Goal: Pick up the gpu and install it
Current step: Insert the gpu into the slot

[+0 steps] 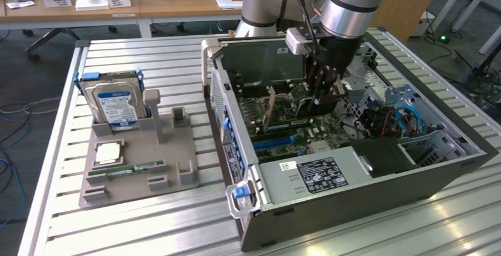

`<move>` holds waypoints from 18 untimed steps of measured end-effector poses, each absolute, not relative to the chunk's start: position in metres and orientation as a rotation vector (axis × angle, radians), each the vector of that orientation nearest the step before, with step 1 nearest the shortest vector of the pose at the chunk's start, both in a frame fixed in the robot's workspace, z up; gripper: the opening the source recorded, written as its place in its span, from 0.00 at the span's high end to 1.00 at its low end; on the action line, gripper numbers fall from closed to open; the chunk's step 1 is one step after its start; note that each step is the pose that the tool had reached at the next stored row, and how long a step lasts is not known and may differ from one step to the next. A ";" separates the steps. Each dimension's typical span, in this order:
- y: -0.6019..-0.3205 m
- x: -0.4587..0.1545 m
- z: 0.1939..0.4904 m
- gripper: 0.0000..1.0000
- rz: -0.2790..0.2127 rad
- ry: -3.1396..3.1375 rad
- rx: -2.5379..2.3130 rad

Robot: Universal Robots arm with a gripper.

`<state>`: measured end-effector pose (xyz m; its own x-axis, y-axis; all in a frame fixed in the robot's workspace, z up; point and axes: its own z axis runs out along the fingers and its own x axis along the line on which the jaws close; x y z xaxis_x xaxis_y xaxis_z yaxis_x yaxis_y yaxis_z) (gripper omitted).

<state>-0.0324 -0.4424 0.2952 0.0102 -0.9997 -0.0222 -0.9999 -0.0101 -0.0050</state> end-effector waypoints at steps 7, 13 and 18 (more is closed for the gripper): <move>-0.442 -0.034 0.289 0.74 0.019 2.197 -2.219; -0.444 -0.034 0.285 0.74 0.019 2.197 -2.219; -0.446 -0.035 0.284 0.74 0.019 2.197 -2.219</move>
